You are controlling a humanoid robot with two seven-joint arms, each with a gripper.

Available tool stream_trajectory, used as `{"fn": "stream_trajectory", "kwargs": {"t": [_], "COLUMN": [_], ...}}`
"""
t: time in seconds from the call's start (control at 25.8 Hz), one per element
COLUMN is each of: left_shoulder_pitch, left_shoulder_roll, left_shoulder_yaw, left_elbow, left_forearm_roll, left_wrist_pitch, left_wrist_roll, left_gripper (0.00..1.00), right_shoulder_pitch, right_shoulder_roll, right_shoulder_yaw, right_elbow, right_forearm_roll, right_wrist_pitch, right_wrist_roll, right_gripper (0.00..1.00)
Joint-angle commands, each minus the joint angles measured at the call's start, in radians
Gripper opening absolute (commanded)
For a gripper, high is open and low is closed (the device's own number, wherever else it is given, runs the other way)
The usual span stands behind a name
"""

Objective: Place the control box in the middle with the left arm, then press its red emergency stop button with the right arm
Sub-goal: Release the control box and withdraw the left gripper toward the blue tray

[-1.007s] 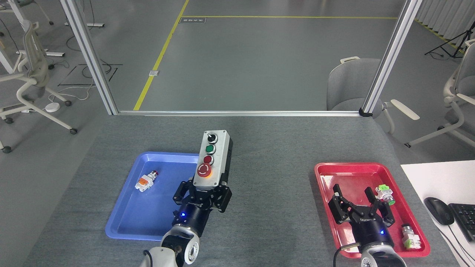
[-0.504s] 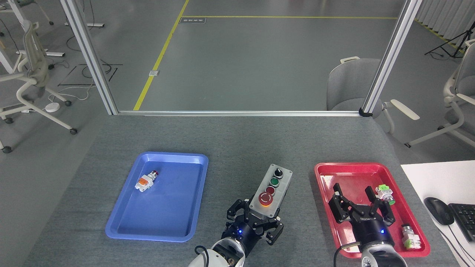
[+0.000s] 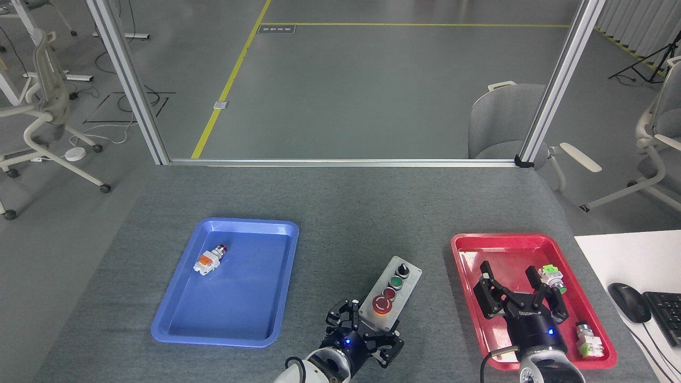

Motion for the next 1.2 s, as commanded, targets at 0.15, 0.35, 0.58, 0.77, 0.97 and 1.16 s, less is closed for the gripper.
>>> {"fn": "stream_trajectory", "kwargs": {"t": [0.15, 0.35, 0.58, 0.77, 0.97, 1.16], "left_shoulder_pitch": [0.09, 0.189, 0.359, 0.469, 0.439, 0.327], "left_shoulder_roll": [0.031, 0.185, 0.358, 0.372, 0.349, 0.334], "left_shoulder_yaw": [0.008, 0.08, 0.283, 0.594, 0.839, 0.945], "left_elbow": [-0.178, -0.376, -0.61, -0.761, -0.765, -0.678], "left_forearm_roll": [0.003, 0.006, 0.012, 0.028, 0.039, 0.081], "left_wrist_pitch": [-0.045, -0.064, -0.176, -0.309, -0.303, -0.277], "left_wrist_roll": [0.0, -0.008, -0.008, -0.009, -0.008, 0.003], "left_gripper": [0.99, 0.99, 0.99, 0.99, 0.99, 0.99], "right_shoulder_pitch": [-0.001, -0.001, -0.003, -0.005, -0.008, -0.026], "right_shoulder_roll": [-0.011, -0.013, -0.016, -0.016, -0.015, -0.016], "right_shoulder_yaw": [-0.001, -0.001, -0.003, 0.0, 0.002, 0.022], "right_elbow": [0.0, 0.0, -0.002, 0.0, 0.0, 0.005], "right_forearm_roll": [-0.039, -0.039, -0.038, -0.036, -0.025, -0.028], "right_wrist_pitch": [0.0, 0.003, 0.002, -0.004, -0.011, -0.055], "right_wrist_roll": [-0.001, -0.002, -0.002, -0.002, -0.002, -0.007], "right_gripper": [0.99, 0.99, 0.99, 0.99, 0.96, 0.53]}}
